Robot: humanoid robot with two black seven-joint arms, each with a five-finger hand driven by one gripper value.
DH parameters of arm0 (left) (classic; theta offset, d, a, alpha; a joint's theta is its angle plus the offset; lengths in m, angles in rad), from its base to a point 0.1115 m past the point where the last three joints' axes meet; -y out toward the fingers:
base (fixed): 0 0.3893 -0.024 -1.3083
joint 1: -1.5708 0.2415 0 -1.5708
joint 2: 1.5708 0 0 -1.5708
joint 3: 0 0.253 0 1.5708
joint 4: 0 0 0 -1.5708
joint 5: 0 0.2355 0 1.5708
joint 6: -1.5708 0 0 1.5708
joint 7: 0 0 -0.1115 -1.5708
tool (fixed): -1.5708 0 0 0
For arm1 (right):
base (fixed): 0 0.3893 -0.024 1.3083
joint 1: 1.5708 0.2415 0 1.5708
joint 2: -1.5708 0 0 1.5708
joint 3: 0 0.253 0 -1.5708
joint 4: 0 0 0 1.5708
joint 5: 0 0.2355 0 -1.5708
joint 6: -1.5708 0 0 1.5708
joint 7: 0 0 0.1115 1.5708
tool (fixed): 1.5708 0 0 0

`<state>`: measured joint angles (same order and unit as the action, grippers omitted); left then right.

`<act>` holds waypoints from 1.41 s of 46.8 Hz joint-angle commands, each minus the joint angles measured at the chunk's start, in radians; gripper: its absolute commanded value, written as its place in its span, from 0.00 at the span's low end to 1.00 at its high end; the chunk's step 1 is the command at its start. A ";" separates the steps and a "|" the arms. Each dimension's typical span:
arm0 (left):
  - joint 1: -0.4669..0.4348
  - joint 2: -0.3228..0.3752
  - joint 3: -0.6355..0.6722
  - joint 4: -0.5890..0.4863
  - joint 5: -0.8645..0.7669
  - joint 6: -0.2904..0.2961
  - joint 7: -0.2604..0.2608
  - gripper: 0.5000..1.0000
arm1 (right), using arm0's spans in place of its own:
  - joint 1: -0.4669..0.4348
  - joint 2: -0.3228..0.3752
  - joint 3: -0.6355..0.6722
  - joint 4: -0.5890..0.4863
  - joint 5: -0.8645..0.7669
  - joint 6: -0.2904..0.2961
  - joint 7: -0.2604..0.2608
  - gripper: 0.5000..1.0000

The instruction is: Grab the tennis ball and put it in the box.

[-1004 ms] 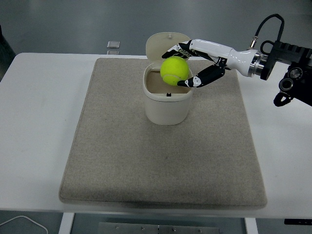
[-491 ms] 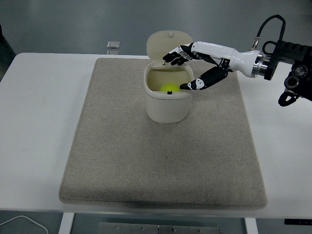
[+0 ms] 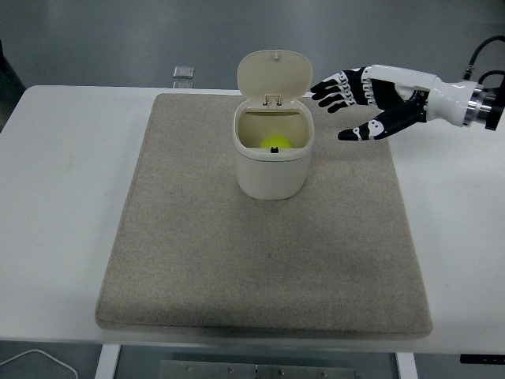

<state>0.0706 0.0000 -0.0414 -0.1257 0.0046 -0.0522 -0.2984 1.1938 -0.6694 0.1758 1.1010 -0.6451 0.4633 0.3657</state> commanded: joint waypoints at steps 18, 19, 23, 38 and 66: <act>0.000 0.000 0.000 0.000 0.000 0.000 -0.001 0.98 | -0.080 0.017 0.008 -0.078 0.364 -0.164 -0.185 0.72; 0.000 0.000 0.000 0.000 0.000 0.000 0.001 0.98 | -0.082 0.020 0.008 -0.082 0.374 -0.178 -0.185 0.72; 0.000 0.000 0.000 0.000 0.000 0.002 0.001 0.98 | -0.083 0.051 0.010 -0.108 0.423 -0.227 -0.189 0.72; 0.000 0.000 0.000 0.000 0.000 0.000 -0.001 0.98 | -0.131 0.137 0.102 -0.171 0.654 -0.463 -0.226 0.72; 0.000 0.000 0.000 0.000 0.000 0.000 -0.001 0.98 | -0.195 0.249 0.194 -0.251 0.904 -0.499 -0.226 0.84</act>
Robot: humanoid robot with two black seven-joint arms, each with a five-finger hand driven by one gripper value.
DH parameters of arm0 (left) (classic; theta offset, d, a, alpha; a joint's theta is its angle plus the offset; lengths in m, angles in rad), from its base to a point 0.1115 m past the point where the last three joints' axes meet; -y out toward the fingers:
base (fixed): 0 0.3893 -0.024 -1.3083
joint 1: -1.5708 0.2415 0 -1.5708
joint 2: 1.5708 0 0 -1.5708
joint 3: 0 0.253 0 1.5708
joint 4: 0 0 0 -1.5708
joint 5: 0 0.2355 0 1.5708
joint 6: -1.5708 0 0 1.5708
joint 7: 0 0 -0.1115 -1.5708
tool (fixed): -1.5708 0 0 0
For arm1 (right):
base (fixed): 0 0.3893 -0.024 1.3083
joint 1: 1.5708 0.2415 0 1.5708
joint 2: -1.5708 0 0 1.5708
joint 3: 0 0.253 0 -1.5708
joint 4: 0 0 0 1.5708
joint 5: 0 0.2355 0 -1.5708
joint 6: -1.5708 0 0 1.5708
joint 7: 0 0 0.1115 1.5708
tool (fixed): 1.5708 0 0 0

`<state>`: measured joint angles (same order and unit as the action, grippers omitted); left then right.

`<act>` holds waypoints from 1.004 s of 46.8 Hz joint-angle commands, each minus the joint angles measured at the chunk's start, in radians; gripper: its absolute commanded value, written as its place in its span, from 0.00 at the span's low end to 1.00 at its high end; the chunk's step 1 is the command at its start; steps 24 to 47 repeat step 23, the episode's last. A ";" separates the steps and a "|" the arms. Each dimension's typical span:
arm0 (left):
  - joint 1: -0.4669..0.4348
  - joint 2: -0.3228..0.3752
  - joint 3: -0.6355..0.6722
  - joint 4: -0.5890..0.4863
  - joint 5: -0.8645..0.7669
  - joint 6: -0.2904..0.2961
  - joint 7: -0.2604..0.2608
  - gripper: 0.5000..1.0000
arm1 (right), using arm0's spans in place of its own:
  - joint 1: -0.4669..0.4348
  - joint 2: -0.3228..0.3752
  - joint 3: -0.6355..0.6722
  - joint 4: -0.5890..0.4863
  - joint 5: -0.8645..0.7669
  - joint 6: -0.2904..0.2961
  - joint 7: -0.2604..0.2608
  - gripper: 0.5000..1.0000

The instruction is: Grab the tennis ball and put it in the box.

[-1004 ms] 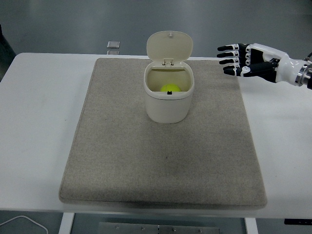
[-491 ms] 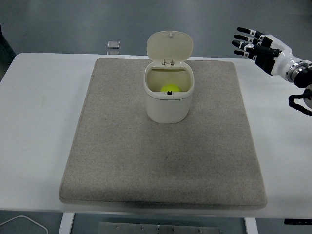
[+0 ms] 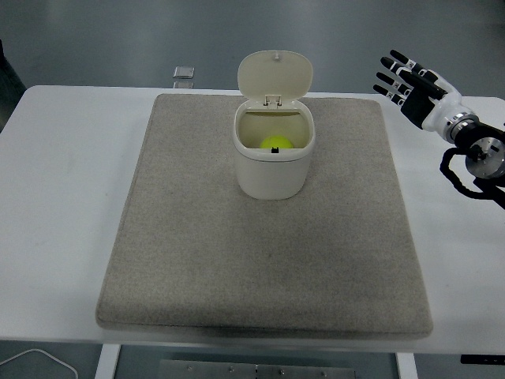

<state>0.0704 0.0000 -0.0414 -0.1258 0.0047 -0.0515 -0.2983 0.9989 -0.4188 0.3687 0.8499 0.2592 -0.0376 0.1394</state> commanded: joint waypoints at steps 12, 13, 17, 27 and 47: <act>0.000 0.000 0.000 0.000 0.000 -0.001 0.001 0.98 | 0.001 -0.005 0.015 -0.003 -0.002 0.001 0.002 0.84; 0.000 0.000 0.000 0.000 0.000 -0.001 0.001 0.98 | 0.001 -0.005 0.015 -0.003 -0.002 0.001 0.002 0.85; 0.000 0.000 0.000 0.000 0.000 -0.001 -0.001 0.98 | 0.001 -0.005 0.015 -0.003 -0.006 -0.001 0.003 0.84; 0.000 0.000 0.000 0.000 0.000 -0.001 -0.001 0.98 | 0.001 -0.006 0.015 -0.003 -0.002 -0.001 0.008 0.84; 0.000 0.000 0.000 0.000 0.000 -0.001 -0.001 0.98 | 0.001 -0.006 0.015 -0.003 -0.002 -0.001 0.008 0.84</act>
